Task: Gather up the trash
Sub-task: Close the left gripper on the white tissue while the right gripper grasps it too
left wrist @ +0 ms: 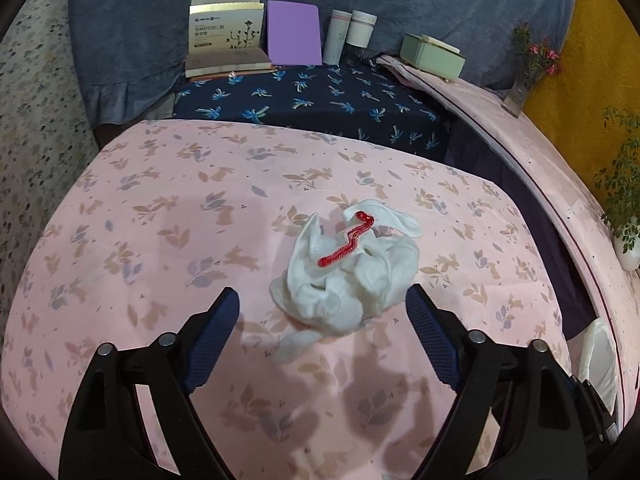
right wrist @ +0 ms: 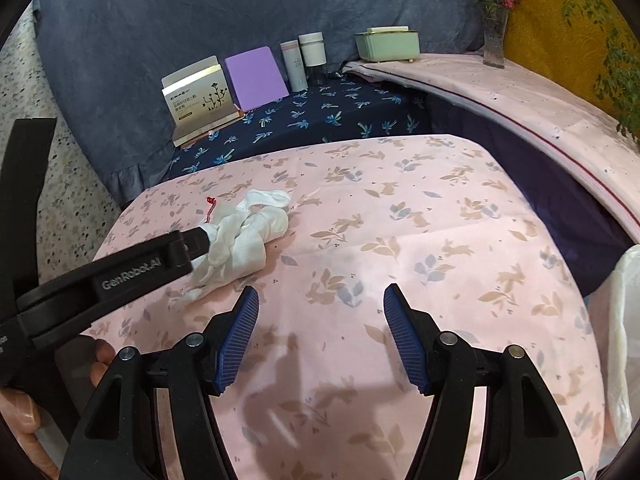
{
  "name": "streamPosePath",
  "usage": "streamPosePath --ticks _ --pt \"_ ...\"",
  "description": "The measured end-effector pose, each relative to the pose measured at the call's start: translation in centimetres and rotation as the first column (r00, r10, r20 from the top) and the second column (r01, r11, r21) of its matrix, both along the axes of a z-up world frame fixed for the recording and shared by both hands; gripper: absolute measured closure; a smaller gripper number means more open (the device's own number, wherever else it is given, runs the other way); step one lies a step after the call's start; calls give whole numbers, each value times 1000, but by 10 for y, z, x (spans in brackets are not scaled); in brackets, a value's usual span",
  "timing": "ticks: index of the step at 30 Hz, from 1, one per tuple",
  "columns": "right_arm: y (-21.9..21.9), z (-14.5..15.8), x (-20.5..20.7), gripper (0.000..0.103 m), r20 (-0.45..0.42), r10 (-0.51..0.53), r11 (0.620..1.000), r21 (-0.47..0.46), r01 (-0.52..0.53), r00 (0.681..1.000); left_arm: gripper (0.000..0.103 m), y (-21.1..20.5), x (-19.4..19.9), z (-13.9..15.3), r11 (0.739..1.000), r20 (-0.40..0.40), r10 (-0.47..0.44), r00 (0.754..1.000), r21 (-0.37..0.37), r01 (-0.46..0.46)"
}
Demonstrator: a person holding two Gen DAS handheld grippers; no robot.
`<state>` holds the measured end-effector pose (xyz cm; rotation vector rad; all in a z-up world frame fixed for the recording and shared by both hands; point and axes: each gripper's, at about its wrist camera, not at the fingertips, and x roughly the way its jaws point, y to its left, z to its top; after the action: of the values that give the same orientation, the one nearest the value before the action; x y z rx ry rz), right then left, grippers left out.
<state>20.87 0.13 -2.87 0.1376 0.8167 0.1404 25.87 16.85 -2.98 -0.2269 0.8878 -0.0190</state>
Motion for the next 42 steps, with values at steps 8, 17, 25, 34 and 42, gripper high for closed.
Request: streamPosePath --ticks 8,17,25,34,42 --pt "25 -12 32 49 -21 42 999 19 -41 999 96 30 13 -12 997 -41 8 999 -81 -12" --pt "61 -19 60 51 -7 86 996 3 -86 996 101 62 8 -17 996 -31 63 998 -63 -65" --pt "57 -44 71 95 -79 89 996 39 -86 993 39 66 5 -11 988 10 55 998 -148 -53" --pt "33 -43 32 96 -74 63 997 54 -59 995 32 14 19 -27 980 -46 -60 997 -193 50" --pt "-1 -44 -7 97 -99 0 995 101 10 995 85 -35 -12 -37 972 -73 -161 984 -184 145"
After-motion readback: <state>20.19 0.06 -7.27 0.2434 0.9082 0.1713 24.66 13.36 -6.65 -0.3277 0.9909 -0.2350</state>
